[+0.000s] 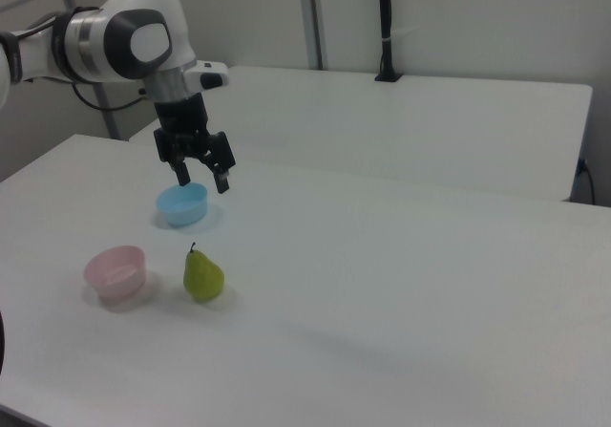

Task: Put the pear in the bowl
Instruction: 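Lower the open gripper down over the green pear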

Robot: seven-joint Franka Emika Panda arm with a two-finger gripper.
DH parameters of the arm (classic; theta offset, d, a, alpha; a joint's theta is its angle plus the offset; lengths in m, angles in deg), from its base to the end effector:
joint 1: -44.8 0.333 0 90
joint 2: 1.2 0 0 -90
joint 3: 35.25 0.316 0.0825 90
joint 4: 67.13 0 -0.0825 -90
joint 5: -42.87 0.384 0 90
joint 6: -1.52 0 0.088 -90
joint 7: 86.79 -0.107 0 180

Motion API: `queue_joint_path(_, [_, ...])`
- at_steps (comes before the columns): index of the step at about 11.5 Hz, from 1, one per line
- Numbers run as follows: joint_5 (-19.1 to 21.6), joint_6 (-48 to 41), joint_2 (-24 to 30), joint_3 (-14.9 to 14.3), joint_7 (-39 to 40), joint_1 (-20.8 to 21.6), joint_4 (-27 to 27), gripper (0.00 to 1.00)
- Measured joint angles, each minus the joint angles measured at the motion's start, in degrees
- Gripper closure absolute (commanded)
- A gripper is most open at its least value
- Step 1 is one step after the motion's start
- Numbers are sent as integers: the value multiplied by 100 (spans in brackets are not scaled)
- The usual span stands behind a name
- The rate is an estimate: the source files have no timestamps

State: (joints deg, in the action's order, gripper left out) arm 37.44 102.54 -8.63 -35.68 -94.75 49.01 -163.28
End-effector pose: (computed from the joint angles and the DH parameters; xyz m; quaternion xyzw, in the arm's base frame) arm 0.5978 0.0313 0.5153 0.9983 -0.0263 -0.0174 0.0488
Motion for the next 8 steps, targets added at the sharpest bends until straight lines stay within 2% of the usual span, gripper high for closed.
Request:
queue_joint_path(1, [-113,-117,36,2,1,-118,-62,0])
queue_joint_path(4, [356,-187,46,-430,583,-96,180,0])
queue_joint_path(8, [394,-206,-10,-473,913,-15,204,0])
